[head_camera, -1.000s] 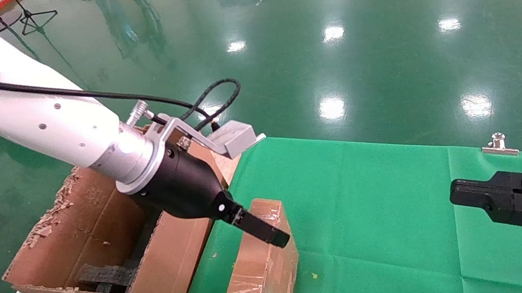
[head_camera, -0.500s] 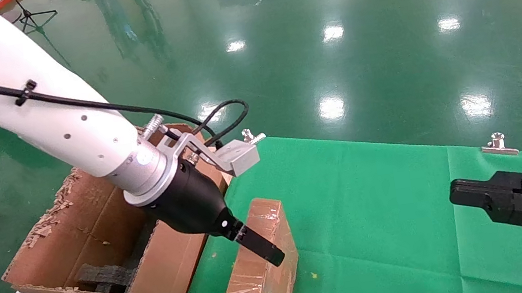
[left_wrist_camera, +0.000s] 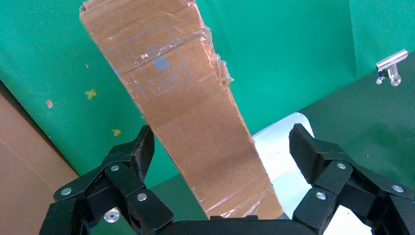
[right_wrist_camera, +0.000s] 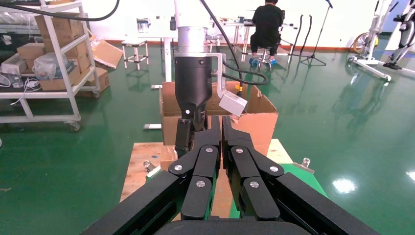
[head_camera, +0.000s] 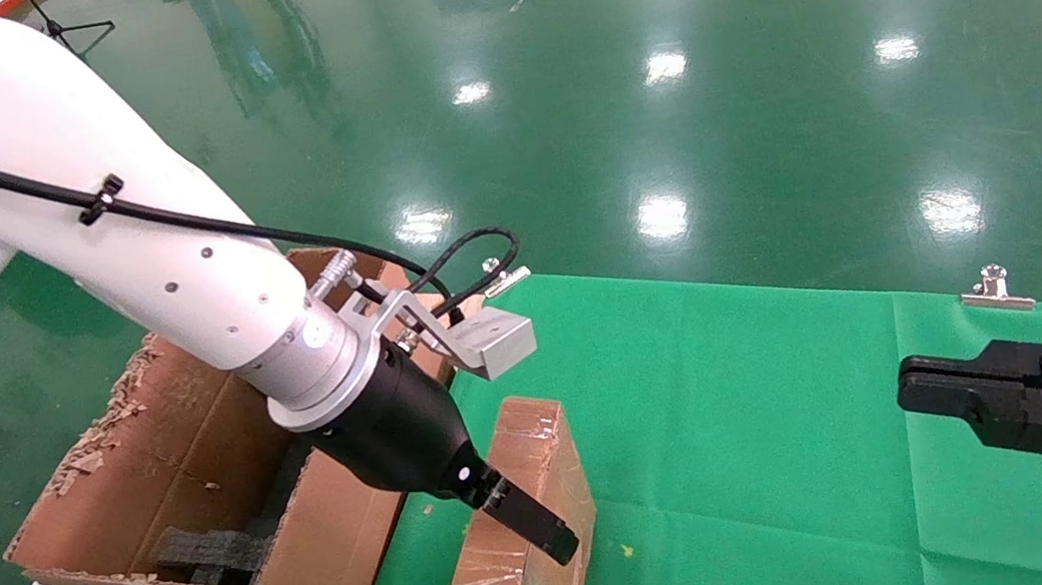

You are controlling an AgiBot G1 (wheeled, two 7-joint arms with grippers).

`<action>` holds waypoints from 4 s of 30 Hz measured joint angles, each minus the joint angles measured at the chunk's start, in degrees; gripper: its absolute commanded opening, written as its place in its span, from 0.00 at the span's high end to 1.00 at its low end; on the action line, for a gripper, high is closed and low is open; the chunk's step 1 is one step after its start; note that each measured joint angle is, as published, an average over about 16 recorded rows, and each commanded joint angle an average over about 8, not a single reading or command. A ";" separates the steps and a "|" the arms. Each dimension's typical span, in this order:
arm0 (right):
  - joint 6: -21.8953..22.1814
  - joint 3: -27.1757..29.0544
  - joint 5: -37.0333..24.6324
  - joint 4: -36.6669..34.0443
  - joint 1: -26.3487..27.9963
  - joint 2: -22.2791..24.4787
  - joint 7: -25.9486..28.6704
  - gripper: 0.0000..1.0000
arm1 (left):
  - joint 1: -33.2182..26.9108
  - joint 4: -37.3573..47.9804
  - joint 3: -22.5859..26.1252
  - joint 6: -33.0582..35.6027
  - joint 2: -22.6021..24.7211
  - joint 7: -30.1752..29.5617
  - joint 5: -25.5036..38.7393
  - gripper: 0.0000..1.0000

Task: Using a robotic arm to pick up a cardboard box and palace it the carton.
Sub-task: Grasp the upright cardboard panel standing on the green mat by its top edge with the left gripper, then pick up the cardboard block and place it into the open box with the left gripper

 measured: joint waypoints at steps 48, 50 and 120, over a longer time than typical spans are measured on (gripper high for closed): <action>0.00 0.00 0.01 -0.01 0.00 0.00 -0.01 0.00 | -3.57 0.76 -1.94 -0.51 -2.49 2.36 -0.07 1.00; 0.00 0.00 0.01 -0.01 0.00 0.00 -0.01 0.00 | -5.28 1.39 -2.62 -0.48 -3.58 3.43 -0.07 1.00; 0.02 -0.05 0.04 -0.01 0.01 0.02 -0.03 0.00 | -2.73 72.56 4.38 -26.43 -9.35 57.78 6.72 1.00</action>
